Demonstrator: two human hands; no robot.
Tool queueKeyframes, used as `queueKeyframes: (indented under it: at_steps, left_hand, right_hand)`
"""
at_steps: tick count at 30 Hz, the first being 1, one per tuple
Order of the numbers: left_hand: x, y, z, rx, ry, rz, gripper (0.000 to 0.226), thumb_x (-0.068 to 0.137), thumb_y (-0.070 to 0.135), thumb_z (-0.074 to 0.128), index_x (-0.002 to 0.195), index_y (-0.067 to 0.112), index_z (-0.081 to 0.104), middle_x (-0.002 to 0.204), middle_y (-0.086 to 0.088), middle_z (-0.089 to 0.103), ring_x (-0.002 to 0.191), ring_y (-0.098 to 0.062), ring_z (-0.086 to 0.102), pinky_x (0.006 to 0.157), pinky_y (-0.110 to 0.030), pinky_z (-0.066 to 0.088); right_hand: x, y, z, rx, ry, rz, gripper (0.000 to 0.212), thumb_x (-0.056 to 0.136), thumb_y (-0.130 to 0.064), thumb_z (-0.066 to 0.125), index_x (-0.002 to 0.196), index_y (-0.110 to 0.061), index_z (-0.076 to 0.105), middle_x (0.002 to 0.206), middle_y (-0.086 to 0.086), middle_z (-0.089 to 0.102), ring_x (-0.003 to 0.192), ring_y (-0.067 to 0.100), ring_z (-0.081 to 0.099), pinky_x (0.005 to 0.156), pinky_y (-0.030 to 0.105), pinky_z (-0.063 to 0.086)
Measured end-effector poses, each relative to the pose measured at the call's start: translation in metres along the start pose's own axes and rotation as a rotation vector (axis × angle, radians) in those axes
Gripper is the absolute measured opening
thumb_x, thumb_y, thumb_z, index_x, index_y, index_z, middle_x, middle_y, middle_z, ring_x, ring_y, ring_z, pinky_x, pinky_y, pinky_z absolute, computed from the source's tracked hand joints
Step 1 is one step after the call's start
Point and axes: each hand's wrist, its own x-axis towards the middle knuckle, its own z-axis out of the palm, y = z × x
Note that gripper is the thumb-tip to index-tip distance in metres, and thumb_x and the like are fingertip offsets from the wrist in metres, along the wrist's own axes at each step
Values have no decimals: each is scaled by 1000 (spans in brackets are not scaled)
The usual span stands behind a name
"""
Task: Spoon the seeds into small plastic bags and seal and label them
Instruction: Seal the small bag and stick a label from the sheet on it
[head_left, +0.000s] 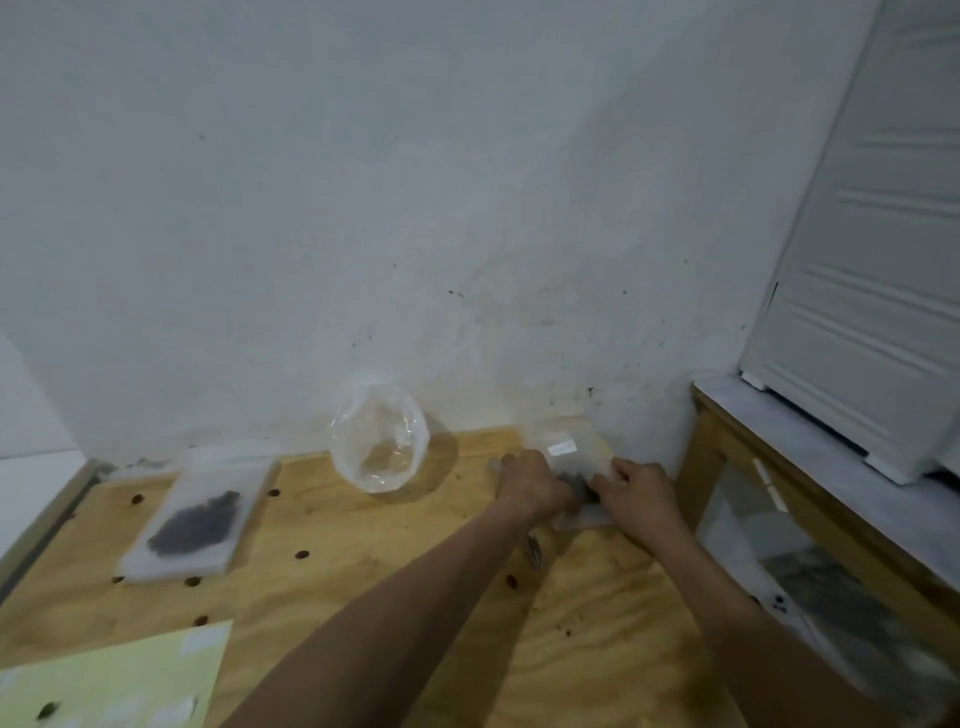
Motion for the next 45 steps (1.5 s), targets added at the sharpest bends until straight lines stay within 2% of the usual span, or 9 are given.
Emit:
queueKeyframes:
  at_steps: [5, 12, 14, 19, 27, 32, 35, 42, 45]
  left_hand:
    - [9, -2, 6, -19, 8, -7, 50, 79, 34, 80, 119, 7, 68, 122, -13, 66, 110, -27, 64, 81, -33, 55]
    - [3, 4, 5, -41, 71, -12, 57, 77, 41, 82, 122, 10, 67, 123, -9, 65, 111, -27, 63, 80, -29, 53]
    - [3, 1, -1, -67, 99, 17, 47, 79, 29, 81, 117, 5, 67, 119, -7, 66, 103, -25, 65, 82, -35, 58]
    - [-20, -9, -45, -111, 265, 110, 48, 94, 27, 69, 136, 6, 58, 126, -9, 64, 112, -25, 63, 95, -32, 52]
    - [-66, -106, -170, 11, 676, 47, 36, 96, 26, 57, 128, 10, 62, 123, -8, 59, 107, -24, 62, 83, -30, 44]
    - [-95, -195, -229, 318, 632, -318, 33, 97, 24, 55, 120, 1, 59, 133, -22, 49, 121, -39, 49, 96, -42, 42]
    - [-109, -235, -248, 338, 501, -484, 39, 100, 29, 52, 128, 2, 56, 143, -25, 44, 128, -40, 45, 101, -40, 40]
    - [-118, -270, -255, 114, 473, -397, 15, 94, 23, 63, 85, 13, 57, 90, -8, 62, 102, -31, 62, 93, -41, 50]
    - [-121, -272, -255, -23, 551, -365, 31, 92, 19, 67, 119, 5, 70, 122, -11, 69, 119, -29, 61, 100, -36, 48]
  right_hand:
    - [-1, 1, 3, -41, 22, -41, 45, 88, -37, 63, 58, -22, 32, 67, 13, 46, 66, 29, 51, 63, 34, 38]
    - [-7, -1, -6, -2, 71, -57, 36, 83, -49, 54, 75, -13, 56, 74, 17, 58, 74, 35, 61, 64, 37, 46]
    - [-11, -11, -12, -35, 116, -89, 44, 88, -45, 58, 99, -4, 71, 94, 23, 67, 90, 39, 65, 75, 42, 53]
    - [-20, -63, -14, -43, 158, -160, 51, 95, -41, 59, 137, -11, 60, 132, 16, 58, 121, 34, 55, 97, 42, 48]
    - [-74, -197, 52, 243, 39, -505, 28, 92, -31, 67, 115, -17, 71, 110, 1, 67, 89, 16, 67, 87, 34, 55]
    - [-116, -250, 132, 108, -315, -574, 20, 92, -29, 62, 85, -17, 76, 82, -4, 74, 81, 14, 66, 76, 30, 54]
    - [-133, -266, 181, -33, -434, -502, 40, 92, -35, 58, 57, -16, 53, 55, 0, 52, 53, 21, 50, 58, 33, 45]
    - [-143, -278, 217, 14, -455, -270, 27, 91, -30, 68, 74, -9, 69, 69, 6, 66, 59, 21, 58, 54, 26, 39]
    - [-137, -279, 216, 135, -444, -208, 13, 88, -18, 69, 77, -17, 75, 86, 3, 75, 79, 23, 70, 72, 35, 57]
